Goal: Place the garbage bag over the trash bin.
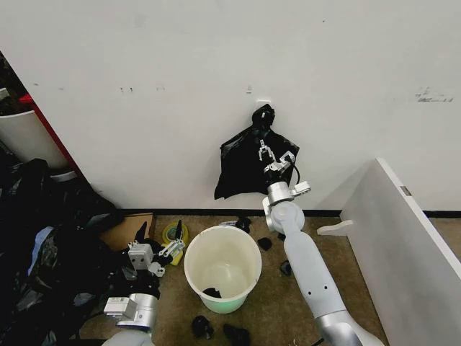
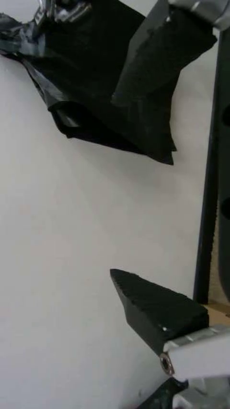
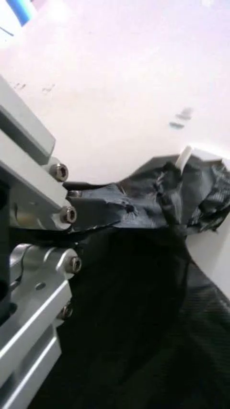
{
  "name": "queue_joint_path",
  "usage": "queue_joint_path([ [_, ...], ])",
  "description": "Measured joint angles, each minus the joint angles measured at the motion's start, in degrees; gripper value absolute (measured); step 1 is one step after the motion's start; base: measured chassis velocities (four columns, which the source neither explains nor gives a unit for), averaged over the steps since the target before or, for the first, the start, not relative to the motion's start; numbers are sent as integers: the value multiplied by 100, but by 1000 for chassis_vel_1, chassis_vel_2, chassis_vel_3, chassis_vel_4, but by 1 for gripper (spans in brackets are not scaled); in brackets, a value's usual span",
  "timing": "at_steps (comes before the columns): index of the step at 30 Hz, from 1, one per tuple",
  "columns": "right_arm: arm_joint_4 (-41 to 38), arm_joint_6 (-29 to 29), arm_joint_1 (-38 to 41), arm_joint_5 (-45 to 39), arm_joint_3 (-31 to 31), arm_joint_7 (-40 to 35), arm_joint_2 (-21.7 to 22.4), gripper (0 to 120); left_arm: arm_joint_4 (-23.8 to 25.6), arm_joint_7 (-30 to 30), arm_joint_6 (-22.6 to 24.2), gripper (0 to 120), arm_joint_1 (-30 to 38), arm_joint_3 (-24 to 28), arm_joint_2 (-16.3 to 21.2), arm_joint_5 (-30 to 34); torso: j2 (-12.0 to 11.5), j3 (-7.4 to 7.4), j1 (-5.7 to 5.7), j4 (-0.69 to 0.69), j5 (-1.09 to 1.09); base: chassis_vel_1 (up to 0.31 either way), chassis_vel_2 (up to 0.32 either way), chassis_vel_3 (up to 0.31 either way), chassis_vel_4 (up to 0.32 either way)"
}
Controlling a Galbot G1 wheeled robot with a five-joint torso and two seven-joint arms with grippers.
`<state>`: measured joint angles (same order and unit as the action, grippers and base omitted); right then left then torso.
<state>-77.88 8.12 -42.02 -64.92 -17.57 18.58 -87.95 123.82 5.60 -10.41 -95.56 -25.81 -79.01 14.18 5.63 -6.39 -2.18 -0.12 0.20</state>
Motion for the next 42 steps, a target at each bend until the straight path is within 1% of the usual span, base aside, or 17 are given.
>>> queue_joint_path([
  [3,-274,1,-297,71,40,19,110,0,-40,8,-3,100,24,11,6,22,0,0,0,0,0,0,0,0,0],
  [6,-744,-2,-812,112,147,71,325,0,-45,18,-4,100,71,19,29,97,1,1,0,0,1,0,0,0,0],
  [9,-990,4,-1111,168,207,110,447,0,-46,22,-8,100,97,20,51,140,1,0,0,-2,1,0,0,0,0],
  [11,-1382,25,-1619,341,305,149,684,0,-55,28,-15,100,144,22,99,217,1,1,0,-2,0,0,0,0,0],
  [13,-1506,39,-1784,420,341,154,757,0,-69,29,-17,100,161,23,126,232,1,1,0,-2,1,0,0,0,0],
  [18,-2079,172,-2773,1111,550,237,1164,0,-85,32,-5,100,233,42,215,281,1,1,0,-1,2,0,0,0,0],
  [20,-2158,187,-2914,1207,583,241,1239,0,-95,32,-2,100,253,46,224,293,1,1,1,-1,2,0,0,0,0],
  [25,-2506,328,-3651,1805,759,354,1698,0,-209,32,15,100,409,59,220,336,1,1,0,-1,0,0,0,0,0],
  [29,-2456,419,-3816,2147,776,440,1785,0,-223,32,20,100,458,60,199,376,1,1,1,-1,1,0,0,0,0],
  [31,-2264,560,-3896,2515,757,716,1832,0,-223,32,27,100,481,60,199,401,1,0,0,-1,1,0,0,0,0],
  [33,-2207,608,-3909,2602,738,852,1844,0,-218,32,30,100,486,59,200,406,1,0,0,-1,1,0,0,0,0],
  [35,-2005,751,-3930,2884,642,1488,1879,0,-171,31,50,100,499,49,202,429,1,0,0,-1,0,0,0,0,0],
  [36,-2005,751,-3930,2884,642,1488,1879,0,-171,31,50,100,499,49,202,429,1,0,0,-1,0,0,0,0,0],
  [37,-1894,823,-3921,3011,566,1904,1888,0,-129,31,70,100,504,41,203,448,1,0,0,-1,1,0,0,0,0],
  [38,-1688,874,-3865,3200,383,2705,1886,0,-54,32,108,100,514,22,204,486,1,0,0,-1,0,0,0,0,0],
  [39,-1609,902,-3826,3322,301,2931,1876,0,-26,33,120,100,519,12,204,501,1,0,0,-1,1,0,0,0,0],
  [42,-1506,981,-3748,3457,203,3053,1845,0,-7,34,130,100,522,0,202,517,1,0,0,-1,0,0,0,0,0],
])
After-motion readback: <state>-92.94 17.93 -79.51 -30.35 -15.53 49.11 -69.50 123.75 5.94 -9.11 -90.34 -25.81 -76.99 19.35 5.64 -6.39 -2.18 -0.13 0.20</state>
